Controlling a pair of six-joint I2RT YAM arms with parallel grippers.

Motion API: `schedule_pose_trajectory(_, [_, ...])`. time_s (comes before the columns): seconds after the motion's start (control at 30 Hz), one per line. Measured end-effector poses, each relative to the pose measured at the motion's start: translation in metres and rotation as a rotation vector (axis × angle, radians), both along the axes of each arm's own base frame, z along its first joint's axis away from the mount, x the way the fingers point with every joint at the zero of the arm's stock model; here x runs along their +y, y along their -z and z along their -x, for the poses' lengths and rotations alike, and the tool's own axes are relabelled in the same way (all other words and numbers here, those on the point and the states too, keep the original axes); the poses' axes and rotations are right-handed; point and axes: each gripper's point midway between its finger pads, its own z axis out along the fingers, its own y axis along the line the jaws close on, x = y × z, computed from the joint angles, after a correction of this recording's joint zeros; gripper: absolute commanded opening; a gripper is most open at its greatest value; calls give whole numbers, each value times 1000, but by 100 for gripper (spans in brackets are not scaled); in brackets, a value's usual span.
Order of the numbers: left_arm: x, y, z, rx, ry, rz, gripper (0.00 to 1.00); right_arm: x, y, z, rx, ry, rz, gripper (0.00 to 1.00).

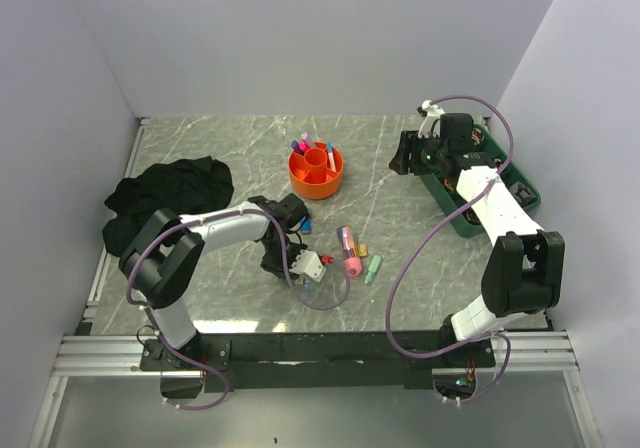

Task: Sort the stationery into containers
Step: Pick up the pen from the center of the board, then place the pen at the center of the board.

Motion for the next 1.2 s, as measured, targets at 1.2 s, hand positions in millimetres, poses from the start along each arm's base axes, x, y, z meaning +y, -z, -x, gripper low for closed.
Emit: schedule_pose_trajectory(1.2, [-152,-301,-252,115,-413,1231,1,-1,-19,-17,-24,0,13,58])
